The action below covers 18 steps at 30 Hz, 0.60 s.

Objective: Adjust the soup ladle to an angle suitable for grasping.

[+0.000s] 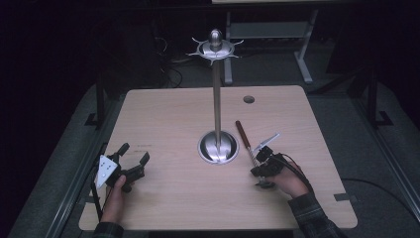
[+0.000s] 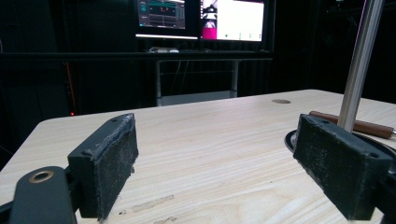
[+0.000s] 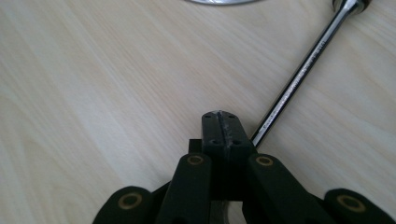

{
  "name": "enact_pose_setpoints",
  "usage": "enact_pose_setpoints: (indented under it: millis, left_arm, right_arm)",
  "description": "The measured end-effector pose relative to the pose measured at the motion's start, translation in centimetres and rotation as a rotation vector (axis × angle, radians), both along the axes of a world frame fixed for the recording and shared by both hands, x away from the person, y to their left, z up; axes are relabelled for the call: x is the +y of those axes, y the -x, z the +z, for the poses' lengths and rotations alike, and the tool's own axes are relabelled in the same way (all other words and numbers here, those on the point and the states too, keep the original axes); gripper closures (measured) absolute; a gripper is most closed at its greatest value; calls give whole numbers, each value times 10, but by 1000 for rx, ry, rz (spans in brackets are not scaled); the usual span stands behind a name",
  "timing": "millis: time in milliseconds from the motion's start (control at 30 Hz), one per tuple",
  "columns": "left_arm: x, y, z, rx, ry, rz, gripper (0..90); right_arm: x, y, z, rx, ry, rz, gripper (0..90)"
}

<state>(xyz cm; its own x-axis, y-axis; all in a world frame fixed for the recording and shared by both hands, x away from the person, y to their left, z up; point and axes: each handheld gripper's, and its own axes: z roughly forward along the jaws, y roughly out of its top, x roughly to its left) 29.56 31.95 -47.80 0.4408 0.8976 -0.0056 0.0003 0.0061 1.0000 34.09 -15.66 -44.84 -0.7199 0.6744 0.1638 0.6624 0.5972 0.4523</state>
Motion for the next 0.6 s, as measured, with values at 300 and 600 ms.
enact_pose_setpoints:
  millis: [300, 600]
  left_arm:
    - [0, 0, 0, 4, -5, 2, 131]
    - [0, 0, 0, 2, -4, 1, 131]
  right_arm:
    - [-17, -5, 1, -7, 27, -47, 898]
    - [-34, -11, 1, -25, 51, -92, 898]
